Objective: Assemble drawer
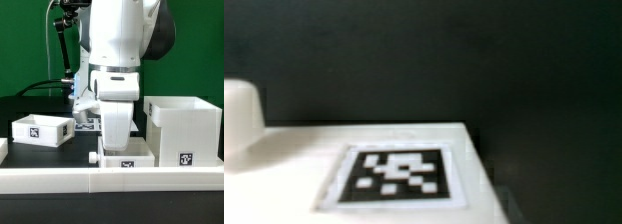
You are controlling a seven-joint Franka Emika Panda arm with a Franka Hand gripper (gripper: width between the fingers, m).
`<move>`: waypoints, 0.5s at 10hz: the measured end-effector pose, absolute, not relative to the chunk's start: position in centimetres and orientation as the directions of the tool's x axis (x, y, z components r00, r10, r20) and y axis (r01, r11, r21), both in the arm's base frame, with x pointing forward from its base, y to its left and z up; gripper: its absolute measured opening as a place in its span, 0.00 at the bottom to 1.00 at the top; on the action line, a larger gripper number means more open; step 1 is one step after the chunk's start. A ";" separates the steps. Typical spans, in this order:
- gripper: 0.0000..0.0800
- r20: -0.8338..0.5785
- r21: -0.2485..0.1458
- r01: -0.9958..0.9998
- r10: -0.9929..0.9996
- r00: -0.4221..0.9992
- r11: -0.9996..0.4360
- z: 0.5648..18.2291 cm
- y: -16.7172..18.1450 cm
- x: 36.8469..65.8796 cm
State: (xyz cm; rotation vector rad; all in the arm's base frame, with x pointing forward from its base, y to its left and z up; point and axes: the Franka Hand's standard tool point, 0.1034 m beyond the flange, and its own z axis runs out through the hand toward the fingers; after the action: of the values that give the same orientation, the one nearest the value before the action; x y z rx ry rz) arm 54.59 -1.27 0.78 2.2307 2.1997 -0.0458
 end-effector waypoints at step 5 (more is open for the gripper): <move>0.05 -0.032 -0.005 1.000 0.999 0.010 -0.010 0.8 -1.3 54.5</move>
Offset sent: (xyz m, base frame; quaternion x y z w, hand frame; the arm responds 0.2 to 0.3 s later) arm -0.0044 0.0061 0.0089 -0.0317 -0.0142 -0.0407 0.9986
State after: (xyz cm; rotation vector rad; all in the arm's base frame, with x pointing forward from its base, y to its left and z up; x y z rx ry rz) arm 54.50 -1.29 0.82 2.2183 2.1971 -0.0417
